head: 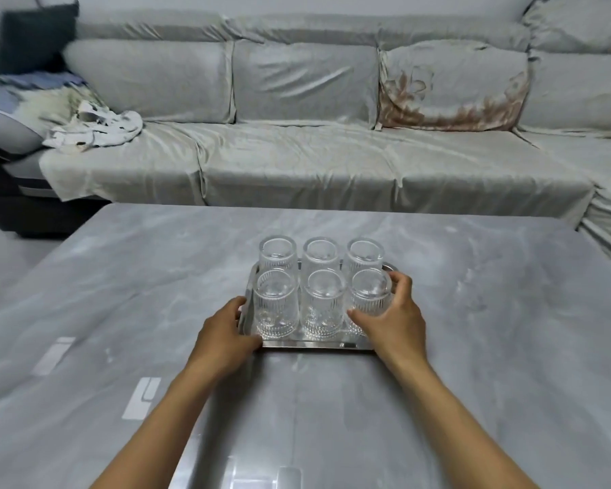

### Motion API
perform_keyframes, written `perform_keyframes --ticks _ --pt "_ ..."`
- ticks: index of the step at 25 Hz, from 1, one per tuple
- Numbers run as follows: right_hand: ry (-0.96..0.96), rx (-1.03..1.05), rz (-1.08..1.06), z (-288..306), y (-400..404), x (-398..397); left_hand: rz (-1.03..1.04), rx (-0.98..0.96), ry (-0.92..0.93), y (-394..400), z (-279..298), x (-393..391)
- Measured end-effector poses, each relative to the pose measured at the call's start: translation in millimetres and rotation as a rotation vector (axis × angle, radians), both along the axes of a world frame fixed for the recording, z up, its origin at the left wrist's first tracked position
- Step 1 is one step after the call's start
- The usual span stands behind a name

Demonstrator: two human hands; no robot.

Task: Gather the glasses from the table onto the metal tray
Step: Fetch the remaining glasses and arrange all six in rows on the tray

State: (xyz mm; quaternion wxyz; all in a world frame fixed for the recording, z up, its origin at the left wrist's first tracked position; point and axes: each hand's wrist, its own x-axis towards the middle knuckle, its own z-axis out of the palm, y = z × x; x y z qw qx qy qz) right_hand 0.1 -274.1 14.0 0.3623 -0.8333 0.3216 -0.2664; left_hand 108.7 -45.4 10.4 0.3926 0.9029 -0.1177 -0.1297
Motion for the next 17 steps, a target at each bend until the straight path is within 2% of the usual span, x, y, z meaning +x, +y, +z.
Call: perform_keyframes --ticks 4,9,14,17 --pt "0.095 0.009 0.080 -6.5 -8.6 1.8 0.021 0.070 -0.038 -5.1 3.1 0.4" --pt "0.201 0.265 0.239 -2.8 -47.4 -8.8 -0.039 0.071 0.017 0.4 6.2 6.6" --pt "0.245 0.176 0.283 -13.3 -47.9 -14.2 -0.028 0.066 -0.026 -1.8 4.0 0.8" --pt "0.265 0.159 0.329 -10.7 -54.6 -13.5 -0.012 0.071 0.009 -1.0 8.0 7.4"
